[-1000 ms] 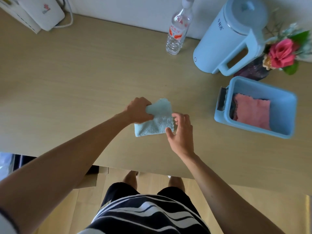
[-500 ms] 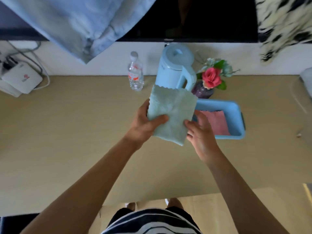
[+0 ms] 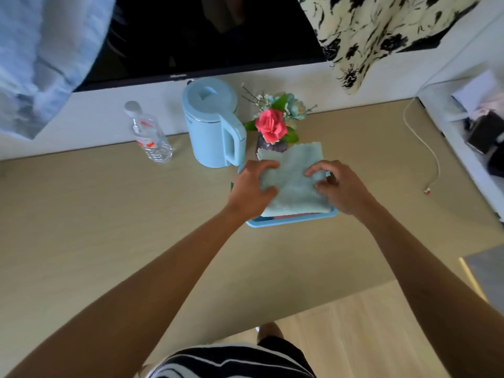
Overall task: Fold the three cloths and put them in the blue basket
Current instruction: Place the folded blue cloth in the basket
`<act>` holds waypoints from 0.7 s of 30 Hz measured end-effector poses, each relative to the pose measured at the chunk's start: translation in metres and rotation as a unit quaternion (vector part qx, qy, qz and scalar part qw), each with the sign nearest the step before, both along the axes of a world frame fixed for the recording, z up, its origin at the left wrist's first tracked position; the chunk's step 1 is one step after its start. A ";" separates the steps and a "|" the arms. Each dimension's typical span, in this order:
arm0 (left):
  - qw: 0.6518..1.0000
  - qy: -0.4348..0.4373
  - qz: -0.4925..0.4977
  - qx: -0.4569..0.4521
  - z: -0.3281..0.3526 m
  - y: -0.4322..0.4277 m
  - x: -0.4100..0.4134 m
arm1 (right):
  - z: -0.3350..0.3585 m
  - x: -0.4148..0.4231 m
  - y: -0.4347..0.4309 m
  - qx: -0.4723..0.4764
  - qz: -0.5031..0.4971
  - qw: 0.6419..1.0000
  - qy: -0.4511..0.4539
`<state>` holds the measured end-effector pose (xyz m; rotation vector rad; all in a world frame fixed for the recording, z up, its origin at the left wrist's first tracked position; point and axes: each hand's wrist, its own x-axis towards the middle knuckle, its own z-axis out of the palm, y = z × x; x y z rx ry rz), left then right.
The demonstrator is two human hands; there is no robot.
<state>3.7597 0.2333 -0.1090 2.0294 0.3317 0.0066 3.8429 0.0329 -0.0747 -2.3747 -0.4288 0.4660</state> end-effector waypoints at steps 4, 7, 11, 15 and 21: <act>0.995 0.063 -0.038 0.069 -0.029 -0.011 0.018 | -0.026 0.024 0.002 -0.117 0.044 0.992 0.023; 0.989 0.109 -0.047 0.089 -0.050 -0.016 0.025 | -0.049 0.036 0.004 -0.185 0.081 0.978 0.049; 0.984 0.139 -0.052 0.095 -0.065 -0.023 0.032 | -0.068 0.043 0.008 -0.246 0.087 0.963 0.071; 0.977 0.169 -0.068 0.111 -0.078 -0.033 0.041 | -0.083 0.045 0.011 -0.303 0.104 0.946 0.049; 0.960 0.211 -0.105 0.152 -0.096 -0.044 0.050 | -0.091 0.039 0.018 -0.378 0.127 0.917 0.000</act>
